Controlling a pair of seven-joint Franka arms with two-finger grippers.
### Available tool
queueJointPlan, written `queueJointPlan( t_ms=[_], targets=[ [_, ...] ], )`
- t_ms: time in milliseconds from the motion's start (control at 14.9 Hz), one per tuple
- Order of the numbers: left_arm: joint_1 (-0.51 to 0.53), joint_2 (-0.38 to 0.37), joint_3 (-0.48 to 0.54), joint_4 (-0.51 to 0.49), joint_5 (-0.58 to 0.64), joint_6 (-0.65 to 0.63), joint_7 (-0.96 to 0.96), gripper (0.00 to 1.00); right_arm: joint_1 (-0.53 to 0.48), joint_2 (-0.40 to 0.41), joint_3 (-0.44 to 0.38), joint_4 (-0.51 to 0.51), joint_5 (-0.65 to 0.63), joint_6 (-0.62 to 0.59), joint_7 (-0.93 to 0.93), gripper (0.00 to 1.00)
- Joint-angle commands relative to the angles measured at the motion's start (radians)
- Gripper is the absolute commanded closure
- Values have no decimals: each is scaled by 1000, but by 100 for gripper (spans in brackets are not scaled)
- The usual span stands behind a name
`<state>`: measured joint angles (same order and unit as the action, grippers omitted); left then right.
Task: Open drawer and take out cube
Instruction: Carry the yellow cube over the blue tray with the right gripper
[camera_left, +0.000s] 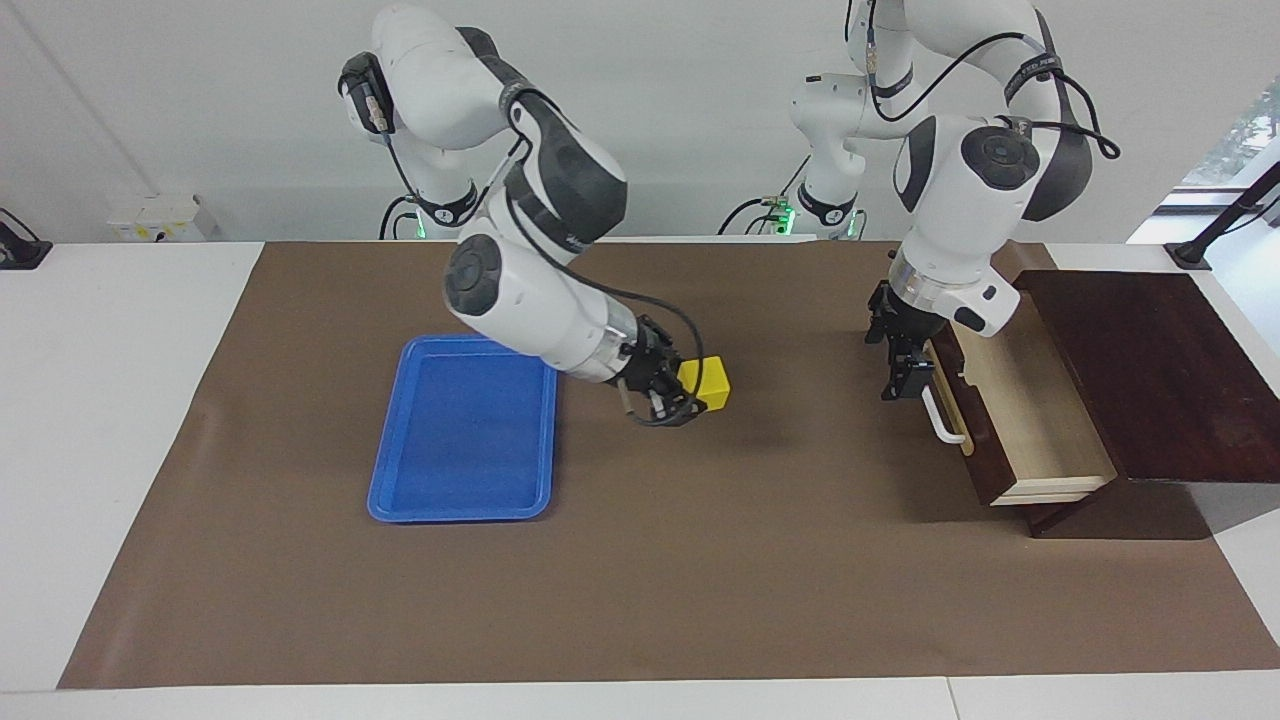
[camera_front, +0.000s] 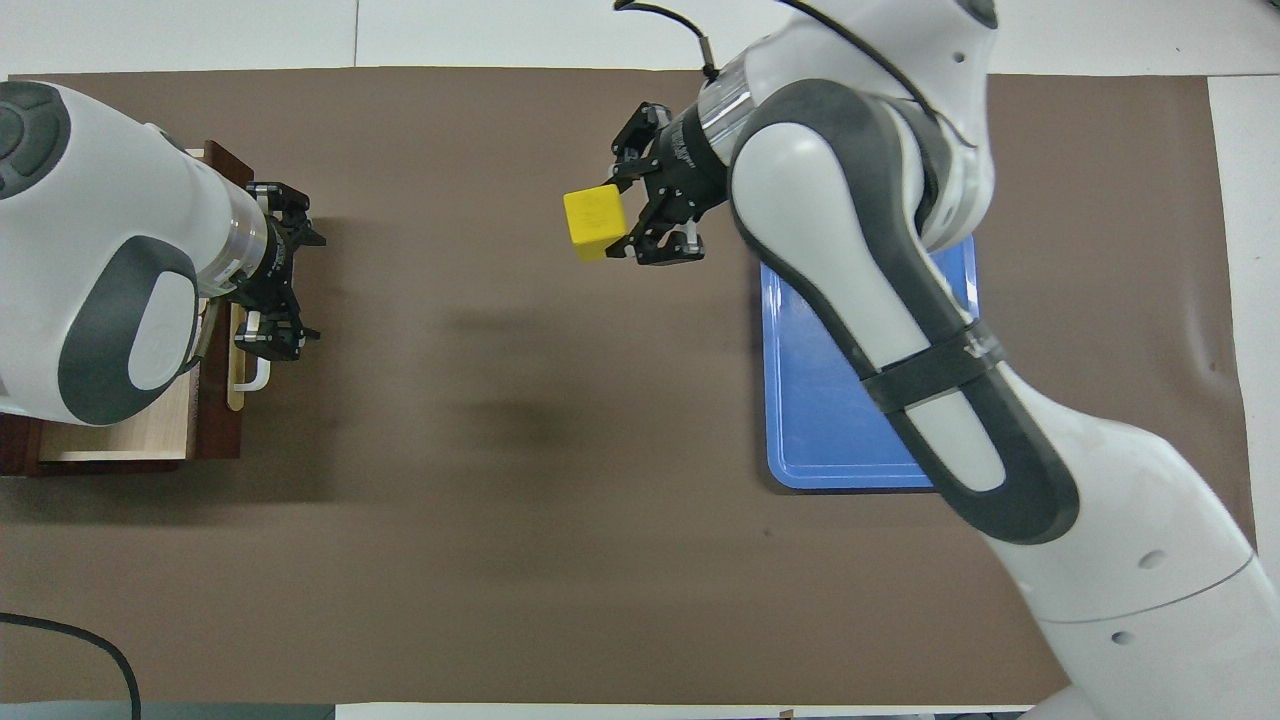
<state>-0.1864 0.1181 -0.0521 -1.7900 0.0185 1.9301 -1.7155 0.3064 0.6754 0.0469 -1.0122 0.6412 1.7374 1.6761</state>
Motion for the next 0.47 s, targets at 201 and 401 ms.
queueJointPlan(
  t_ms=[201, 401],
  targets=[
    [93, -46, -3, -123, 0, 107, 157, 0, -202, -258, 2, -434, -41, -6, -283, 100],
    [148, -38, -5, -131, 38, 138, 249, 0, -323, -332, 1, -603, -41, -4, -473, 100]
  ],
)
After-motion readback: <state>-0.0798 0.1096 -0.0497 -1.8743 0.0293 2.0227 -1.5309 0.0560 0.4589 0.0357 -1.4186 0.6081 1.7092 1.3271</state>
